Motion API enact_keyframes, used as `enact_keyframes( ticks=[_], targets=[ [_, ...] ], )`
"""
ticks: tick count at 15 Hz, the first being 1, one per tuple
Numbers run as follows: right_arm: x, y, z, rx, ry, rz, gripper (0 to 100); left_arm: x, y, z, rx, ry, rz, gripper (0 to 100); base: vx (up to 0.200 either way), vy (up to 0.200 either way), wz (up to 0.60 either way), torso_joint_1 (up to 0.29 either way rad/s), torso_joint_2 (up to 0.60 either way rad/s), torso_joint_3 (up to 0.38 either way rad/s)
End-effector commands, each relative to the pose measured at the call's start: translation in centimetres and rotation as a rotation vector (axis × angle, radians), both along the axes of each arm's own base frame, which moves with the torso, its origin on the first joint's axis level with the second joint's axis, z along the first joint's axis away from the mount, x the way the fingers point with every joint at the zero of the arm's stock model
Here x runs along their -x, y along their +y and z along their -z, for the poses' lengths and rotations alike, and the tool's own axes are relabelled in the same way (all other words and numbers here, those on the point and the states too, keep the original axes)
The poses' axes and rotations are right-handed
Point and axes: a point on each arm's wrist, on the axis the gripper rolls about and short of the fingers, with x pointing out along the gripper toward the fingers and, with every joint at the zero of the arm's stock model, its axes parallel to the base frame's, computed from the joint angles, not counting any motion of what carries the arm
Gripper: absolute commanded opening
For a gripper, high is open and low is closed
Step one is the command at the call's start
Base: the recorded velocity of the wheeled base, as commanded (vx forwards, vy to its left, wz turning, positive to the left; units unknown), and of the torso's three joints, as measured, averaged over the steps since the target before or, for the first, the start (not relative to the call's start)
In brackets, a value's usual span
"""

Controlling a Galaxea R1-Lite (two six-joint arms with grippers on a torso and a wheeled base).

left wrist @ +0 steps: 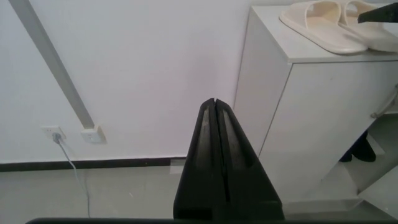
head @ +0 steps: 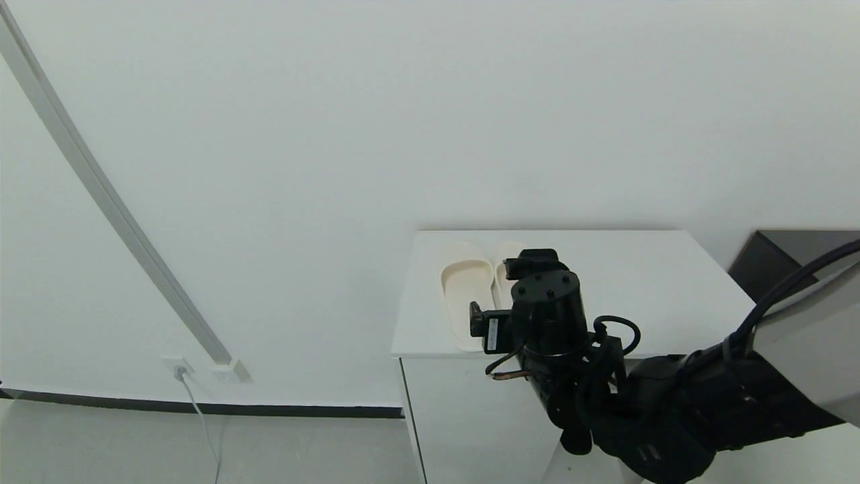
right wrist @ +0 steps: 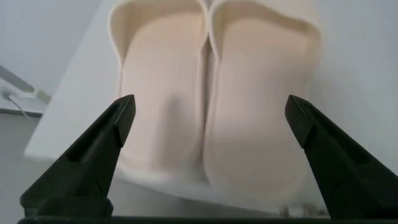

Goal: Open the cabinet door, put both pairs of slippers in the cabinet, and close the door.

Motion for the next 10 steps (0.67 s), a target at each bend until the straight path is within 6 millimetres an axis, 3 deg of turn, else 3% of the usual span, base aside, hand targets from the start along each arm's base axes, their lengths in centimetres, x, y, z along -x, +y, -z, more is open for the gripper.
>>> enact_keyframes(
  ticks=[1, 4, 10],
  targets=[
    [-1.1, -0.4, 1.0, 0.019, 0.006, 0.019, 100, 0.0, 0.0, 0.0, 0.000, 0.001, 0.000, 0, 0.000, 0.000, 0.00, 0.000, 0.00, 0.000],
    [-2.3, -0.6, 0.7, 0.019, -0.007, 0.012, 100, 0.0, 0.0, 0.0, 0.002, 0.001, -0.002, 0, 0.000, 0.000, 0.00, 0.000, 0.00, 0.000],
    [-5.0, 1.5, 1.3, 0.047, -0.042, 0.002, 100, 0.0, 0.0, 0.0, 0.003, 0.001, -0.002, 0, 0.000, 0.000, 0.00, 0.000, 0.00, 0.000]
  ],
)
